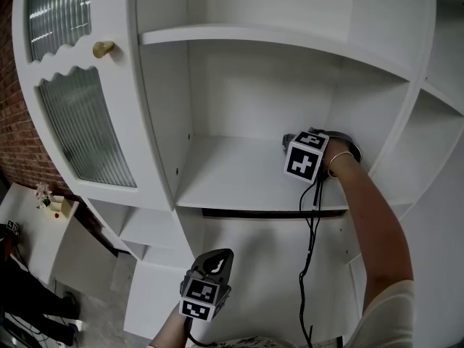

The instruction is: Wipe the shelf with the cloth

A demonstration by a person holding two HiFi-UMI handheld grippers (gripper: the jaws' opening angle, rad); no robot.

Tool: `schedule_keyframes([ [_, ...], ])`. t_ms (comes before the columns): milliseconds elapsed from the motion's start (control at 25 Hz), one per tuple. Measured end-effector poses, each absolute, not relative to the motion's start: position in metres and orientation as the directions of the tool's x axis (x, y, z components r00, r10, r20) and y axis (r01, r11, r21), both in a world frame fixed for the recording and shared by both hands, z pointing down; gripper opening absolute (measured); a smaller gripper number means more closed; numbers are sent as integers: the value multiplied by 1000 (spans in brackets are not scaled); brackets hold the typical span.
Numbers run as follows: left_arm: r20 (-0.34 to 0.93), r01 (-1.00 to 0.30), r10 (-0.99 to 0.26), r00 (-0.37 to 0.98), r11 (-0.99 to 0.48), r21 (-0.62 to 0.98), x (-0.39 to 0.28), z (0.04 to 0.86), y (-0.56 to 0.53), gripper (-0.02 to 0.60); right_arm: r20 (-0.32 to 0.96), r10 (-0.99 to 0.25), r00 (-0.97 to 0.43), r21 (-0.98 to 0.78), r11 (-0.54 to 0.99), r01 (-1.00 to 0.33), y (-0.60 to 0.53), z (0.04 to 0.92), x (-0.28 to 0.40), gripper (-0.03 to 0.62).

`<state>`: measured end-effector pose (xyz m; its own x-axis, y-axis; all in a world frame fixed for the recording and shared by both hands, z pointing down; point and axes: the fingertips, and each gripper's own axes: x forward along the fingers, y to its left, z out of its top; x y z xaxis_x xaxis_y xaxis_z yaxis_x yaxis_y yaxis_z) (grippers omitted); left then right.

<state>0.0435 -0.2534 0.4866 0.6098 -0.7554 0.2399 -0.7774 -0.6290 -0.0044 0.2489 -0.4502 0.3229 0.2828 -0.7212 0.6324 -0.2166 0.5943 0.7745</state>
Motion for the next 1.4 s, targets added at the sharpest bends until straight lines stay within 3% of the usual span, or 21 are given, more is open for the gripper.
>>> schedule_keyframes([
  [1400,218,-756,-744,632,-654,-39,38,465,-171,14,652,-709,268,755,640,-144,-259,329,228,75],
])
